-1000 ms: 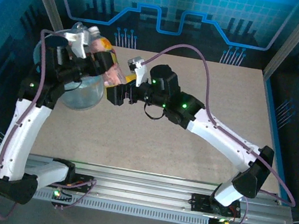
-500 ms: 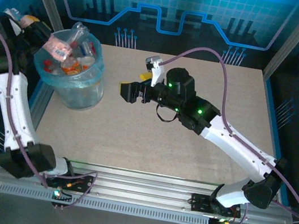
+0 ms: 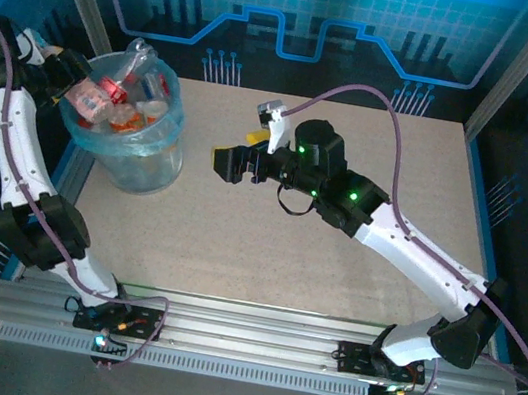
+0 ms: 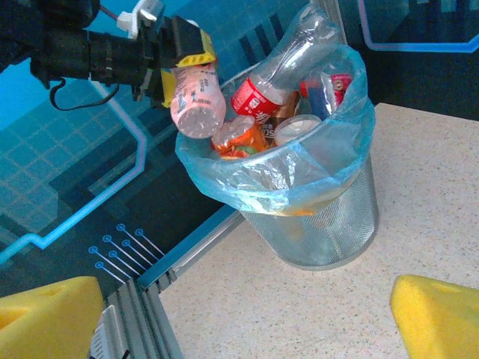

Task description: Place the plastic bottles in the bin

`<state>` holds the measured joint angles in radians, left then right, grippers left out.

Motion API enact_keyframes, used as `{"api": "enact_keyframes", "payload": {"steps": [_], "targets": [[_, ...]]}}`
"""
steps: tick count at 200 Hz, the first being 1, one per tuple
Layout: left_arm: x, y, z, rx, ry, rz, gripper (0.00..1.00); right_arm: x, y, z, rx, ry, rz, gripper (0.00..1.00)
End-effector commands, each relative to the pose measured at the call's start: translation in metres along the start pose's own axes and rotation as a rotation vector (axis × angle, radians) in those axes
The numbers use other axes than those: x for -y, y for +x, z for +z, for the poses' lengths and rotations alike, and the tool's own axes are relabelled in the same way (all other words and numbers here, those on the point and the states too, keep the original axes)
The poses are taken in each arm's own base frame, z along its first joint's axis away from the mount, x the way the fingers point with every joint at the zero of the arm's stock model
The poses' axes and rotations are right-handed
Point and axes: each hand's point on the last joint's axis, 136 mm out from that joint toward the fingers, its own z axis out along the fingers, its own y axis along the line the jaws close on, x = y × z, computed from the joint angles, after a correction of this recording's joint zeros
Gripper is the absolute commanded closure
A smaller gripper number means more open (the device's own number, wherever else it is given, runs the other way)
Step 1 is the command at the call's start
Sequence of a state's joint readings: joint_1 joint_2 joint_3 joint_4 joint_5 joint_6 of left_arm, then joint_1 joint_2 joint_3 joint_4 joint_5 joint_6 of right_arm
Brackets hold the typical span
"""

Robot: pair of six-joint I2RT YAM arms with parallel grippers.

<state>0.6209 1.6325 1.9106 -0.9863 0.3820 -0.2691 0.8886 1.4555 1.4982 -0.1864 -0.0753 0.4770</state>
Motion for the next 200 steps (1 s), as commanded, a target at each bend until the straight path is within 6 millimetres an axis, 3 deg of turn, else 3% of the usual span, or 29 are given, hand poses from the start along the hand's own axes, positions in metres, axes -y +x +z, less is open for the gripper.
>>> {"api": "enact_keyframes", "payload": {"steps": [1, 22, 56, 99, 142, 172, 200], "targets": [[-0.003, 0.014, -0.003, -0.057, -0.009, 0.044, 0.22, -0.001, 0.001, 0.006, -0.005, -0.029, 0.031, 0.00], [-0.003, 0.014, -0.001, -0.072, 0.001, 0.040, 0.22, -0.005, 0.002, 0.009, -0.019, -0.046, 0.035, 0.00], [0.001, 0.021, 0.006, -0.106, 0.024, 0.056, 0.41, -0.004, 0.005, 0.012, -0.031, -0.044, 0.041, 0.00], [0.005, 0.036, -0.002, -0.129, 0.012, 0.120, 0.47, -0.003, 0.012, 0.015, -0.046, -0.049, 0.055, 0.00], [0.012, 0.051, -0.022, -0.111, 0.031, 0.168, 0.46, -0.004, 0.016, 0.020, -0.058, -0.063, 0.063, 0.00], [0.005, 0.061, -0.007, -0.169, 0.025, 0.151, 0.36, -0.004, 0.021, 0.024, -0.077, -0.071, 0.067, 0.00], [0.001, 0.052, -0.001, -0.169, -0.010, 0.149, 0.24, -0.003, 0.026, 0.025, -0.097, -0.068, 0.063, 0.00]]}}
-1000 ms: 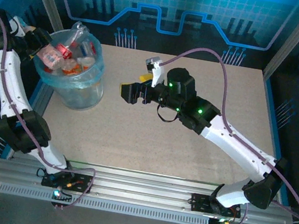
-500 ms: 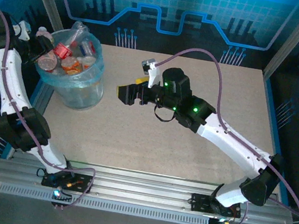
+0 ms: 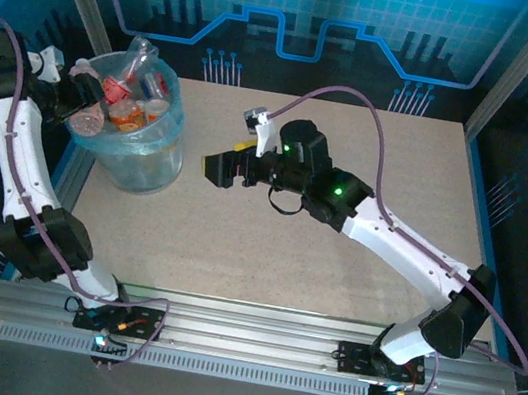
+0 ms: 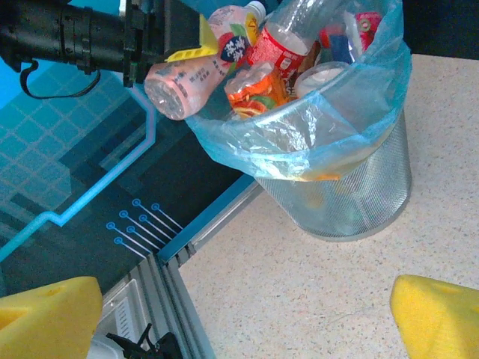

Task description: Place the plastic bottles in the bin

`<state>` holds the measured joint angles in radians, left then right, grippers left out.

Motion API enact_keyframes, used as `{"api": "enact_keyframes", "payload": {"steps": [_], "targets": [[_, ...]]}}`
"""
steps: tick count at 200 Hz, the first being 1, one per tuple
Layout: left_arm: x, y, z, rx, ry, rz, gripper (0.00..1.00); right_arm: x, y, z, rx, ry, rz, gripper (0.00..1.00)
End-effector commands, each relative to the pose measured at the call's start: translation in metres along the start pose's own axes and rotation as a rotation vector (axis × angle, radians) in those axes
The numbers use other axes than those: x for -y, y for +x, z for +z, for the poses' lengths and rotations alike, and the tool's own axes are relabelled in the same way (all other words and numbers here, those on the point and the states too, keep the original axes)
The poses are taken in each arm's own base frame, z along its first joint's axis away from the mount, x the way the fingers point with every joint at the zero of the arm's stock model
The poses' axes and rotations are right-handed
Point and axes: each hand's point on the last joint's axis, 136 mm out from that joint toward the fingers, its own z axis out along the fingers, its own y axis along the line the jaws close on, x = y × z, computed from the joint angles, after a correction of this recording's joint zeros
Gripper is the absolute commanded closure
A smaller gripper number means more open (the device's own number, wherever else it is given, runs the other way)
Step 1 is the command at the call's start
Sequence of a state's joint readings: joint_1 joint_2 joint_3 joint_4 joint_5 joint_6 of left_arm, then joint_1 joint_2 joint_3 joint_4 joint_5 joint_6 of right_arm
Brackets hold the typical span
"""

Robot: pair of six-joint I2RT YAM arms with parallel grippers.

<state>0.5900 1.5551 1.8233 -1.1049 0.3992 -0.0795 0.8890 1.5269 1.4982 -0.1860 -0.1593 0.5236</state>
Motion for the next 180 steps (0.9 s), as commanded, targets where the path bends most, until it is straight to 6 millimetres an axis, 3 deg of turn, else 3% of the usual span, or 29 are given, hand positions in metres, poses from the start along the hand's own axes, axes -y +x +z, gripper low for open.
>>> {"api": "enact_keyframes", "payload": {"steps": [1, 51, 85, 134, 148, 180], "targets": [[-0.002, 0.001, 0.008, -0.037, -0.012, -0.003, 0.24, -0.004, -0.003, 0.000, 0.000, -0.020, 0.001, 0.00], [-0.001, -0.034, -0.010, 0.102, -0.073, 0.030, 0.21, -0.004, -0.004, 0.004, 0.003, -0.025, 0.012, 0.00], [0.007, -0.044, -0.020, 0.158, -0.070, 0.046, 0.19, -0.004, -0.003, 0.007, -0.007, -0.023, 0.015, 0.00], [0.011, -0.065, -0.059, 0.363, -0.131, 0.079, 0.21, 0.000, -0.002, 0.007, -0.008, 0.007, 0.015, 0.00], [0.008, -0.064, -0.051, 0.355, -0.120, 0.066, 0.29, 0.000, -0.003, 0.007, -0.006, 0.006, 0.016, 0.00], [0.018, -0.048, -0.008, 0.213, -0.028, 0.050, 0.53, 0.005, 0.001, 0.010, -0.010, 0.019, 0.019, 0.00]]}}
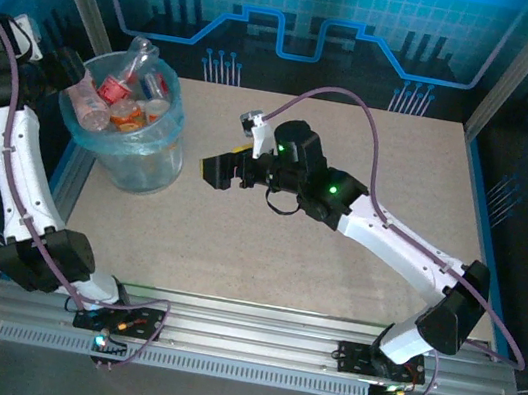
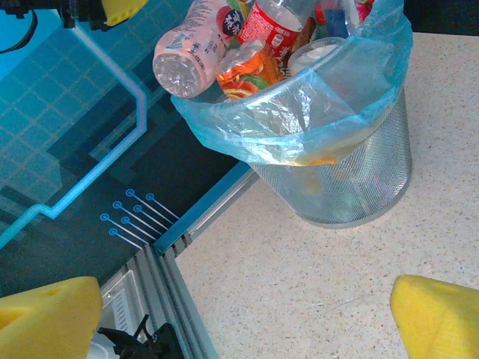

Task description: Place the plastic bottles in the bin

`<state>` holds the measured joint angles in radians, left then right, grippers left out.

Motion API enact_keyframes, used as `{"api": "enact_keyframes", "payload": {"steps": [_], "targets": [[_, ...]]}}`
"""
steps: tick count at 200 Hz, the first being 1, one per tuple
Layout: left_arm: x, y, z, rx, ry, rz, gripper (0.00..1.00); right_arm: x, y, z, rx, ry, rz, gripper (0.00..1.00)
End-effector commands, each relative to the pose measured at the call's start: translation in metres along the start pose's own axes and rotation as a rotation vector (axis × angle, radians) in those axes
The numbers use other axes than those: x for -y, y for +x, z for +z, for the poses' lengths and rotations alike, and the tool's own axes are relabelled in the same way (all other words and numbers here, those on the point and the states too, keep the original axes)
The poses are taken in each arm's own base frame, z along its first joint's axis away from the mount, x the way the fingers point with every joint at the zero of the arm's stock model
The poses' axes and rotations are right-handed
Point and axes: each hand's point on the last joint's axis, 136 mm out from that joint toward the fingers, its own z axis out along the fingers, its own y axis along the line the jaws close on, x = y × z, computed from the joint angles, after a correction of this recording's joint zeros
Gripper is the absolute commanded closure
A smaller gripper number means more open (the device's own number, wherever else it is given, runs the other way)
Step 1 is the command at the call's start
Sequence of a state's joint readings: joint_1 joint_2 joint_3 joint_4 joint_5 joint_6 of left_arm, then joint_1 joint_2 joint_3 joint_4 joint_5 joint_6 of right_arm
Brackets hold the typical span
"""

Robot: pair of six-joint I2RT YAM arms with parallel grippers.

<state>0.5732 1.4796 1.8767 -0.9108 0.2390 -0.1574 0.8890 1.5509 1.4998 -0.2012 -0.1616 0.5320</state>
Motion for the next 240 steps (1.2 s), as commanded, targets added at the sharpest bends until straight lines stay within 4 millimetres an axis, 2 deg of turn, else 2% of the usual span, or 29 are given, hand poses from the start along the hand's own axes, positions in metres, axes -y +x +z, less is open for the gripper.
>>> {"api": "enact_keyframes", "payload": {"steps": [1, 29, 45, 70, 101, 159, 186, 214, 240], "targets": [[0.008, 0.024, 0.036, -0.105, 0.056, -0.012, 0.54, -0.002, -0.009, 0.002, 0.024, 0.005, 0.001, 0.00], [0.019, 0.057, 0.065, -0.205, 0.058, 0.053, 0.56, 0.001, -0.004, 0.004, 0.006, 0.010, -0.002, 0.00], [0.014, 0.076, 0.077, -0.259, 0.032, 0.052, 0.58, 0.002, -0.002, 0.004, -0.001, 0.014, -0.009, 0.00], [0.003, 0.101, 0.085, -0.306, 0.012, 0.034, 0.59, 0.005, -0.001, 0.004, -0.004, 0.026, -0.011, 0.00], [-0.006, 0.119, 0.090, -0.338, -0.005, 0.033, 0.59, 0.007, 0.002, 0.007, -0.015, 0.026, -0.008, 0.00], [-0.027, 0.161, 0.119, -0.469, -0.040, -0.007, 0.61, 0.008, 0.007, 0.012, -0.029, 0.020, 0.008, 0.00], [-0.031, 0.181, 0.124, -0.520, -0.038, -0.031, 0.62, 0.010, 0.006, 0.014, -0.028, 0.029, 0.006, 0.00], [-0.027, 0.198, 0.124, -0.544, 0.001, -0.055, 0.63, 0.011, 0.008, 0.017, -0.033, 0.027, 0.017, 0.00], [-0.016, 0.197, 0.119, -0.549, 0.038, -0.044, 0.63, 0.010, 0.008, 0.020, -0.041, 0.017, 0.025, 0.00]]}}
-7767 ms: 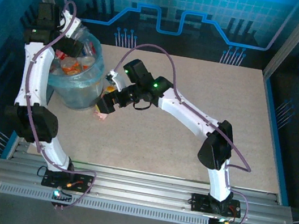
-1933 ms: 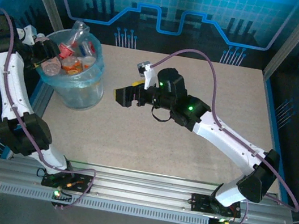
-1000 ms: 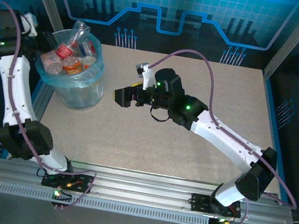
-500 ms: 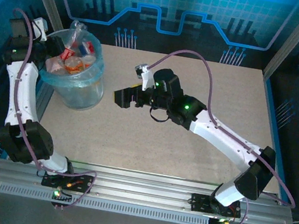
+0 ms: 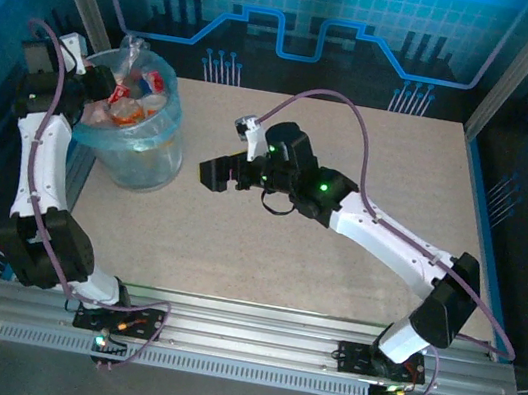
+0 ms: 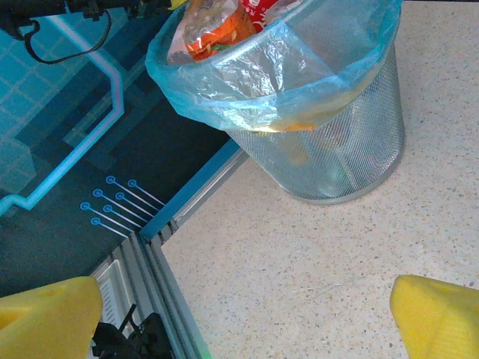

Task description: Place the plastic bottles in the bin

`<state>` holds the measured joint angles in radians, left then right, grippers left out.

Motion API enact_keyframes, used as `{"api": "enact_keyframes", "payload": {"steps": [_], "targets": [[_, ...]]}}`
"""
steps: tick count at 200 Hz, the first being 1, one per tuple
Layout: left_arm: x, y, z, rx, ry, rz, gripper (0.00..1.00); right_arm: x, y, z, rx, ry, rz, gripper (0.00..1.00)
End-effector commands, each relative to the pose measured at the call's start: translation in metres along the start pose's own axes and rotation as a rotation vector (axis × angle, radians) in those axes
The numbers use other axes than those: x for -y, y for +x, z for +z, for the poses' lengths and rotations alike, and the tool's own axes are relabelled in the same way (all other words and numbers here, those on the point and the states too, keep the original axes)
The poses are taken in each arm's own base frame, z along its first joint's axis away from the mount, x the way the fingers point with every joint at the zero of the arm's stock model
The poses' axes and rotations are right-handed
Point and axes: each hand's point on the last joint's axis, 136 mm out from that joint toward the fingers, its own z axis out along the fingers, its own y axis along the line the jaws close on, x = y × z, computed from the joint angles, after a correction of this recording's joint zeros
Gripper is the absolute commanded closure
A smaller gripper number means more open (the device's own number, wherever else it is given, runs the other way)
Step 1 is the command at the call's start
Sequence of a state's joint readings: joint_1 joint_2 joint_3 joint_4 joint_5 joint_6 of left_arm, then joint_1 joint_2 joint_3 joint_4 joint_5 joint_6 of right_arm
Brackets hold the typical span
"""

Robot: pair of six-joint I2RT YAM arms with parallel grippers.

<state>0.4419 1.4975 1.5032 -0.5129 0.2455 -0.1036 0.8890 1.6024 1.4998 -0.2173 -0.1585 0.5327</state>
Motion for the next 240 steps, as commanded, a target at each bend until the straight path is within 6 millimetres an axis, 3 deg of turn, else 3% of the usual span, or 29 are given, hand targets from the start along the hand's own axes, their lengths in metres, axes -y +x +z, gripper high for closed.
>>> {"api": "enact_keyframes", "payload": {"steps": [1, 26, 49, 97, 164, 180, 210, 224, 240], "targets": [[-0.017, 0.141, 0.029, -0.499, -0.029, -0.194, 0.63, -0.006, -0.010, 0.001, 0.015, -0.016, 0.007, 0.00], [-0.007, 0.121, 0.022, -0.463, -0.001, -0.195, 0.63, -0.009, -0.012, 0.002, 0.013, -0.021, 0.007, 0.00], [0.001, 0.091, 0.011, -0.400, 0.004, -0.174, 0.61, -0.013, -0.015, 0.000, 0.023, -0.027, 0.005, 0.00], [0.019, 0.024, -0.020, -0.241, -0.004, -0.124, 0.46, -0.018, -0.023, -0.009, 0.049, -0.021, -0.011, 0.00], [0.044, -0.033, -0.073, -0.055, 0.015, -0.073, 0.37, -0.021, -0.027, -0.022, 0.076, 0.005, -0.019, 0.00], [0.050, -0.046, -0.090, -0.001, 0.015, -0.059, 0.36, -0.014, -0.029, -0.027, 0.083, 0.053, -0.019, 0.00], [0.074, -0.053, -0.134, 0.166, 0.038, 0.068, 0.36, 0.020, -0.039, -0.050, 0.102, 0.224, -0.069, 0.00], [0.095, -0.039, -0.151, 0.262, 0.076, 0.194, 0.33, 0.048, -0.041, -0.068, 0.121, 0.324, -0.097, 0.00], [0.122, -0.003, -0.169, 0.358, 0.179, 0.304, 0.33, 0.085, -0.041, -0.094, 0.149, 0.440, -0.123, 0.00]]}}
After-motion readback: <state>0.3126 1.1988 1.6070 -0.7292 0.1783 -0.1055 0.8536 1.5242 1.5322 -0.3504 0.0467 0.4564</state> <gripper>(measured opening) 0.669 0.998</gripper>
